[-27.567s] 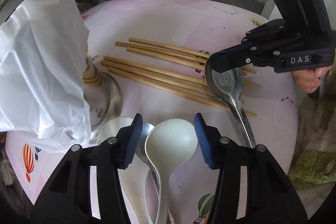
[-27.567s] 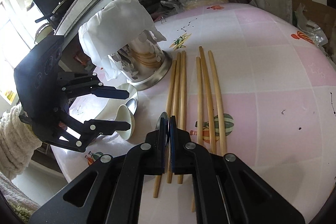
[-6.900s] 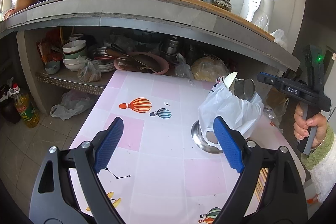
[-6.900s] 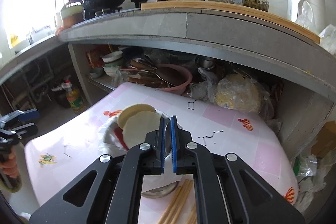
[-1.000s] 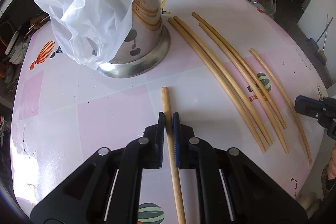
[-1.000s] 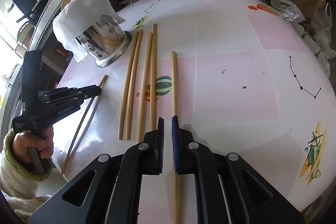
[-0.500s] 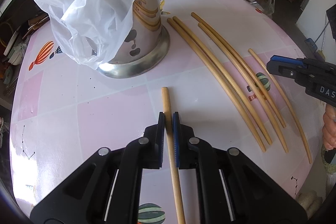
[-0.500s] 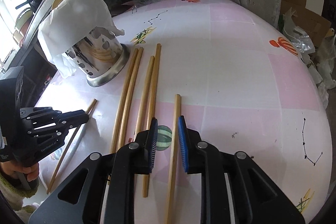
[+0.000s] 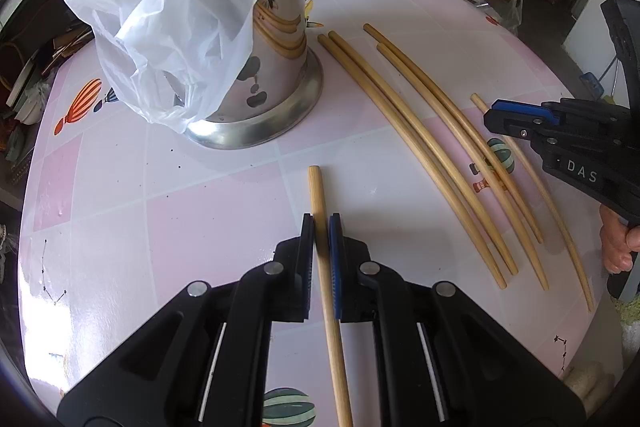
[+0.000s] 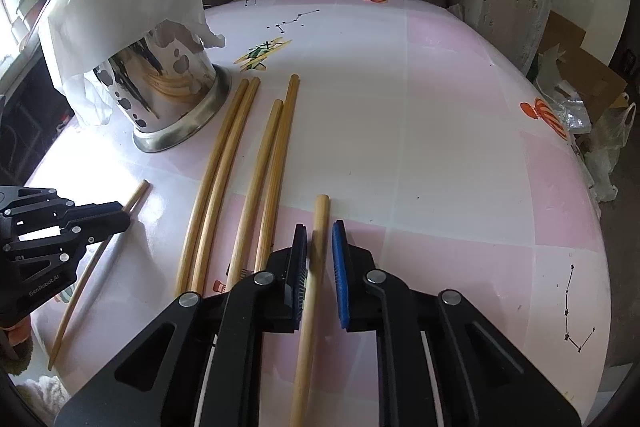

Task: Organize utensils
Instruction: 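Lift the chopsticks upright with both grippers toward the bagged holder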

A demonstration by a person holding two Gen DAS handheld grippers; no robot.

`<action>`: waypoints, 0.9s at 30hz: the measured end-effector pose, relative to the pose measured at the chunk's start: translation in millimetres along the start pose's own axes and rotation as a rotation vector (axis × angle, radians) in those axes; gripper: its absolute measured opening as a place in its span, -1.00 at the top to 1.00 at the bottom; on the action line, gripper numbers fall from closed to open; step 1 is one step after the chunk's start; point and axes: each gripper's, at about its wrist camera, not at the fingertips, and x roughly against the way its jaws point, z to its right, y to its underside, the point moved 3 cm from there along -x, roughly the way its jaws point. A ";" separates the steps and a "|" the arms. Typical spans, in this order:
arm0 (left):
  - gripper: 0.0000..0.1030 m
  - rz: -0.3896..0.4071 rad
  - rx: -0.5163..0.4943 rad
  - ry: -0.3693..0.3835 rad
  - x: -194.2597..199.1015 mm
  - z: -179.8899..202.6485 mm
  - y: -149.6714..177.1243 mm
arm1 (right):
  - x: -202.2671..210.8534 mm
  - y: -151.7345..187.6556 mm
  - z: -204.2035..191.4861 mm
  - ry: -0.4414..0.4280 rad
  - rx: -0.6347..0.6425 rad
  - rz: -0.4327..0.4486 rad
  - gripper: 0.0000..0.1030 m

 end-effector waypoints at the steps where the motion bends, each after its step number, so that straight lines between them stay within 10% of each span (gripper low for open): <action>1: 0.86 0.001 -0.001 -0.001 -0.1 -0.2 0.0 | 0.2 0.5 -0.4 0.005 0.002 0.005 0.80; 16: 0.89 0.023 0.064 0.056 8.4 -6.9 3.9 | 40.1 -1.1 15.8 -0.045 -0.111 0.088 0.86; 27: 0.89 0.234 0.062 0.126 93.4 -10.7 0.3 | 124.3 4.3 28.5 -0.090 -0.181 0.252 0.86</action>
